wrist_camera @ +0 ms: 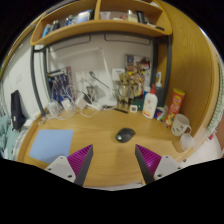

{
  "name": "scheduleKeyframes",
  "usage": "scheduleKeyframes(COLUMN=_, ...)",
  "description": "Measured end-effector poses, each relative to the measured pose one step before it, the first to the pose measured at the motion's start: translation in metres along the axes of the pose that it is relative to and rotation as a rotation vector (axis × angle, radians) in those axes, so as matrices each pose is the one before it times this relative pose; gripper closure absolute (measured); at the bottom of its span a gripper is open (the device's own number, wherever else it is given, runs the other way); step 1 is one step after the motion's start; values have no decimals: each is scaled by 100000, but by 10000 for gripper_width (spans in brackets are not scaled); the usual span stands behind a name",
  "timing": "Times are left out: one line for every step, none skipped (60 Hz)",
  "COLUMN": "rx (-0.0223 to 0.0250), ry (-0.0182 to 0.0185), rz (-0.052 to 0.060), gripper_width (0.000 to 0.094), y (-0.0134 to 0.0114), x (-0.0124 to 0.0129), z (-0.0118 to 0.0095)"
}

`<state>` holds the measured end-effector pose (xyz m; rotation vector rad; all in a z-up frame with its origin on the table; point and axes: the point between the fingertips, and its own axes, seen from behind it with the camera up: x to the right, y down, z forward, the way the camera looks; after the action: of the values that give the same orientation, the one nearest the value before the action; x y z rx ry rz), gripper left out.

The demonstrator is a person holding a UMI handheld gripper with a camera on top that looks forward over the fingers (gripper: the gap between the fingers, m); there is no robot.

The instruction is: Arrange mouse

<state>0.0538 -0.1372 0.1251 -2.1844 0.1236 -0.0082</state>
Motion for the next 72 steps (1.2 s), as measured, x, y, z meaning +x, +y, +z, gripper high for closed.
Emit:
scheduleKeyframes(rx=-973, ry=541, rz=-105, gripper_width=82, y=636, x=711, z=673)
scheduleKeyframes(rx=-979, ry=445, rz=-140, gripper_width=82, y=580, x=625, z=684)
scheduleKeyframes(rx=-1014, ry=401, rz=31, gripper_width=83, y=470, x=483, z=481)
scheduleKeyframes(rx=-1036, ry=403, rz=78, gripper_width=82, y=504, x=552, z=595)
scheduleKeyframes(rx=-1073, ry=371, rz=13, gripper_width=83, y=463, x=490, z=585)
scheduleKeyframes(rx=-1061, ry=231, rz=4, gripper_width=82, y=432, x=312, z=489)
scheduleKeyframes(rx=-997, ry=11, rz=8, gripper_width=82, y=383, x=281, z=541)
scheduleKeyframes(rx=-844, ry=-128, rz=110, gripper_width=82, y=279, x=228, z=568)
scheduleKeyframes(rx=-638, ry=-96, rz=169, gripper_width=81, y=178, x=209, z=539)
scheduleKeyframes(rx=-334, ry=-32, rz=204, gripper_width=82, y=65, x=177, z=563)
scheduleKeyframes(rx=-212, ry=-31, rz=146, gripper_width=82, y=27, x=177, z=546)
scheduleKeyframes(rx=-158, ry=-59, rz=77, gripper_width=82, y=4, x=132, z=548)
scheduleKeyframes(rx=-219, ry=-146, rz=-41, gripper_width=84, y=-6, x=90, z=553)
scheduleKeyframes(rx=-239, ry=-122, rz=-163, gripper_width=83, y=-32, x=99, z=606)
scheduleKeyframes(rx=-263, ry=-47, rz=-122, gripper_width=80, y=-64, x=79, z=556)
scheduleKeyframes(rx=-338, ry=-11, rz=-19, gripper_width=81, y=-69, x=53, z=592)
scheduleKeyframes(rx=-376, ry=-95, rz=30, gripper_width=82, y=-85, x=5, z=585)
scheduleKeyframes(rx=-388, ry=-230, rz=41, gripper_width=83, y=-130, x=-34, z=585)
scheduleKeyframes(rx=-252, ry=-452, rz=32, gripper_width=81, y=-148, x=-49, z=567)
scheduleKeyframes(rx=-233, ry=-579, rz=63, gripper_width=80, y=-179, x=-66, z=559)
scheduleKeyframes(rx=-335, ry=-551, rz=66, gripper_width=81, y=-183, x=-110, z=573)
scheduleKeyframes(rx=-368, ry=-448, rz=24, gripper_width=82, y=-185, x=-80, z=539)
scheduleKeyframes(rx=-398, ry=-469, rz=34, gripper_width=82, y=-169, x=-84, z=534)
scheduleKeyframes(rx=-387, ry=-494, rz=-15, gripper_width=82, y=-180, x=-82, z=523)
scheduleKeyframes(rx=-325, ry=-508, rz=-9, gripper_width=84, y=-183, x=-72, z=525)
scheduleKeyframes(rx=-267, ry=-541, rz=-34, gripper_width=83, y=-214, x=-97, z=495)
scheduleKeyframes(rx=-243, ry=-615, rz=-134, gripper_width=82, y=-184, x=-157, z=484)
scheduleKeyframes(rx=-308, ry=-603, rz=-181, gripper_width=82, y=-174, x=-118, z=452)
scheduleKeyframes(rx=-424, ry=-446, rz=-177, gripper_width=83, y=-169, x=-116, z=444)
scheduleKeyframes(rx=-484, ry=-335, rz=-215, gripper_width=85, y=-146, x=-52, z=403)
scheduleKeyframes(rx=-420, ry=-319, rz=-256, gripper_width=83, y=-142, x=-72, z=408)
scheduleKeyframes(rx=-401, ry=-363, rz=-290, gripper_width=83, y=-150, x=-64, z=384)
scheduleKeyframes(rx=-377, ry=-449, rz=-302, gripper_width=82, y=-157, x=-85, z=339)
scheduleKeyframes(rx=-339, ry=-525, rz=-276, gripper_width=82, y=-178, x=-54, z=358)
scheduleKeyframes(rx=-256, ry=83, rz=-271, gripper_width=75, y=-196, x=62, z=316)
scheduleKeyframes(rx=-124, ry=-242, rz=-403, gripper_width=74, y=-194, x=-5, z=325)
scheduleKeyframes(rx=-145, ry=-478, rz=-370, gripper_width=74, y=-207, x=-72, z=281)
scheduleKeyframes(rx=-161, ry=-619, rz=-361, gripper_width=79, y=-197, x=-104, z=279)
scheduleKeyframes(rx=-223, ry=-666, rz=-311, gripper_width=84, y=-188, x=-110, z=325)
scheduleKeyframes(rx=-230, ry=-447, rz=-242, gripper_width=83, y=-209, x=-27, z=274)
scheduleKeyframes(rx=-270, ry=-362, rz=-180, gripper_width=87, y=-193, x=-26, z=265)
scheduleKeyframes(rx=-244, ry=-393, rz=-171, gripper_width=93, y=-196, x=-20, z=282)
scheduleKeyframes(rx=-264, ry=-362, rz=-147, gripper_width=99, y=-192, x=-32, z=296)
scheduleKeyframes(rx=-296, ry=-418, rz=-192, gripper_width=105, y=-167, x=-27, z=302)
scheduleKeyframes(rx=-422, ry=-437, rz=-302, gripper_width=112, y=-98, x=-10, z=313)
scheduleKeyframes(rx=-421, ry=-412, rz=-381, gripper_width=123, y=-104, x=-27, z=280)
scheduleKeyframes(rx=-375, ry=-410, rz=-266, gripper_width=139, y=-125, x=-19, z=312)
scheduleKeyframes(rx=-285, ry=-469, rz=-162, gripper_width=151, y=-135, x=-21, z=290)
scheduleKeyframes(rx=-285, ry=-428, rz=-92, gripper_width=160, y=-134, x=-16, z=267)
scheduleKeyframes(rx=481, ry=44, rz=-449, gripper_width=175, y=-290, x=88, z=228)
scheduleKeyframes(rx=354, ry=-47, rz=-685, gripper_width=183, y=-260, x=36, z=216)
scheduleKeyframes(rx=-22, ry=-308, rz=-719, gripper_width=206, y=-147, x=5, z=225)
scheduleKeyframes(rx=-367, ry=-604, rz=-805, gripper_width=234, y=-223, x=200, z=311)
scheduleKeyframes(rx=-268, ry=-26, rz=-484, gripper_width=244, y=20, x=-50, z=106)
scheduleKeyframes(rx=166, ry=12, rz=-426, gripper_width=248, y=-203, x=-101, z=49)
scheduleKeyframes(rx=127, ry=-307, rz=-414, gripper_width=255, y=-139, x=-64, z=116)
scheduleKeyframes(rx=-66, ry=-552, rz=-351, gripper_width=265, y=-87, x=-119, z=120)
scheduleKeyframes(rx=51, ry=-301, rz=-391, gripper_width=279, y=-104, x=-63, z=95)
scheduleKeyframes(rx=295, ry=-339, rz=-601, gripper_width=295, y=-149, x=-54, z=131)
scheduleKeyframes(rx=29, ry=-275, rz=-606, gripper_width=317, y=-70, x=-36, z=107)
scheduleKeyframes(rx=436, ry=-207, rz=-683, gripper_width=342, y=-124, x=90, z=169)
scheduleKeyframes(rx=164, ry=-5, rz=-489, gripper_width=368, y=-54, x=14, z=90)
scheduleKeyframes(rx=236, ry=40, rz=-532, gripper_width=389, y=-63, x=-15, z=70)
scheduleKeyframes(rx=317, ry=-128, rz=-682, gripper_width=406, y=-85, x=-46, z=63)
scheduleKeyframes(rx=239, ry=-102, rz=-783, gripper_width=418, y=-29, x=-56, z=66)
scheduleKeyframes(rx=318, ry=-98, rz=-829, gripper_width=427, y=-36, x=-61, z=39)
scheduleKeyframes(rx=357, ry=-182, rz=-601, gripper_width=429, y=-15, x=-68, z=13)
scheduleKeyframes(rx=328, ry=-164, rz=-323, gripper_width=431, y=-9, x=-85, z=-12)
scheduleKeyframes(rx=546, ry=-180, rz=-298, gripper_width=438, y=-2, x=-40, z=3)
scheduleKeyframes(rx=296, ry=-195, rz=-100, gripper_width=442, y=23, x=-83, z=-27)
scheduleKeyframes(rx=325, ry=112, rz=25, gripper_width=445, y=9, x=-28, z=-30)
scheduleKeyframes(rx=300, ry=178, rz=77, gripper_width=450, y=33, x=-28, z=-24)
